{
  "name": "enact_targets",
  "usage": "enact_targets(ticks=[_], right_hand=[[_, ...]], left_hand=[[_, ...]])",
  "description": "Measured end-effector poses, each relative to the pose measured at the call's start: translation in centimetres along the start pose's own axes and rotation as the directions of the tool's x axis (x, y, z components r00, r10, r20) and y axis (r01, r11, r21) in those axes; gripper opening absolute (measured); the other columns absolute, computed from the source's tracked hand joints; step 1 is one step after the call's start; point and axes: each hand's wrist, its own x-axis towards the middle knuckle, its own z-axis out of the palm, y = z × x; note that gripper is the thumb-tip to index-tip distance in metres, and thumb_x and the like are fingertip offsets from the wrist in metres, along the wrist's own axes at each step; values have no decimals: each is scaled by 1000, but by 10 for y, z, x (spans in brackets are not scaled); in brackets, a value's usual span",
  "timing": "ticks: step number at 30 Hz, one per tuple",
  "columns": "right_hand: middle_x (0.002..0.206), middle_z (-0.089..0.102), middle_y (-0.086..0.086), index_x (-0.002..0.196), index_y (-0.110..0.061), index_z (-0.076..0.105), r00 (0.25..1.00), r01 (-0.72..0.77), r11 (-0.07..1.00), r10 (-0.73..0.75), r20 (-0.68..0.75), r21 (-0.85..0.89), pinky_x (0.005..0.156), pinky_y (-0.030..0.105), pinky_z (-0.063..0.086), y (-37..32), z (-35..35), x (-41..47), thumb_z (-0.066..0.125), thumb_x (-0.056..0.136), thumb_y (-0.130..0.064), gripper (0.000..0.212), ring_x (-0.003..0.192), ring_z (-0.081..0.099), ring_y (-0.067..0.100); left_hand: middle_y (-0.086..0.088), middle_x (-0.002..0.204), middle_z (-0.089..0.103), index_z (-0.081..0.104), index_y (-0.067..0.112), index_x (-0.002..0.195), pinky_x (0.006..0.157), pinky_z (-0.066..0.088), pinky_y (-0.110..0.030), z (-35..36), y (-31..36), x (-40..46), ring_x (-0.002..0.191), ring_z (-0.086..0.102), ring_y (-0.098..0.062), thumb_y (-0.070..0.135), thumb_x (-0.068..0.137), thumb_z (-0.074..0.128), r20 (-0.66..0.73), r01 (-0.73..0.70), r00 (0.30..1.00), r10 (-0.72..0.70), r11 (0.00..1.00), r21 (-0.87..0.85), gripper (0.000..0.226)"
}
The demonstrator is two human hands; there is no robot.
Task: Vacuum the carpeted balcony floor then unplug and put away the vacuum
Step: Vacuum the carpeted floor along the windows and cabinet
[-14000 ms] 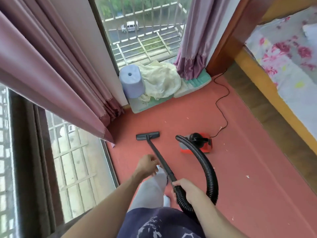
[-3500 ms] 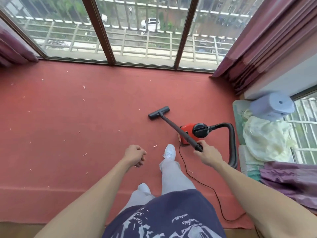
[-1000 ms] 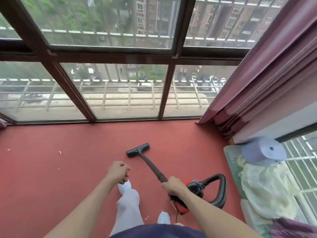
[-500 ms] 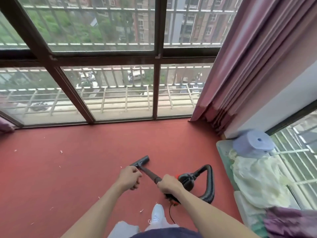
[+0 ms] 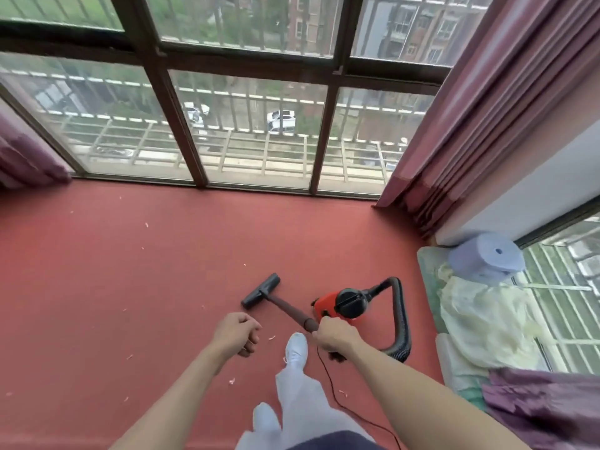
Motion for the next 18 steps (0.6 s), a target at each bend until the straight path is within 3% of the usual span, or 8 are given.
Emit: enact_targets(ticks=[3, 7, 12, 15, 18], right_hand=[[77, 62, 1, 104, -11, 60, 1000, 2, 1000, -2, 24, -11, 62, 32, 54, 15, 19, -25, 45, 91, -26, 24, 69, 68, 25], [81, 67, 2, 111, -11, 59, 998, -23, 999, 25, 53, -43, 55, 30, 55, 41, 30, -45, 43, 91, -24, 29, 60, 64, 22], [71, 67, 8, 100, -6, 56, 998, -10, 998, 15, 69, -68, 44, 27, 51, 49, 28, -62, 41, 90, -19, 23, 48, 61, 22], [67, 64, 9, 97, -5, 52, 998, -2, 998, 6, 65, -61, 48, 30, 54, 48, 33, -63, 40, 94, -17, 17, 48, 60, 22], [76, 66, 8, 99, -7, 54, 999, 13, 1000, -12, 51, -19, 60, 34, 58, 61, 49, -61, 43, 94, -21, 19, 60, 65, 25]], left_hand=[[-11, 63, 58, 62, -5, 94, 49, 40, -25, -2, -48, -21, 46, 51, -21, 4, 90, 49, -16, 74, 997, -74, 997, -14, 17], [-12, 62, 56, 60, -1, 87, 45, 36, -21, 2, -85, -41, 44, 48, -20, 0, 90, 44, -73, 121, 990, -123, 992, -33, 16], [-11, 62, 57, 60, 2, 81, 45, 37, -22, 29, -101, -64, 43, 48, -19, 0, 88, 41, -85, 105, 991, -107, 994, -25, 20], [-9, 60, 58, 63, 2, 81, 45, 40, -24, 52, -107, -80, 46, 51, -21, 2, 87, 43, -97, 98, 990, -99, 995, -15, 20], [-8, 62, 60, 64, 3, 82, 46, 43, -24, 72, -113, -96, 48, 53, -21, 5, 88, 46, -118, 103, 987, -105, 994, -31, 19]])
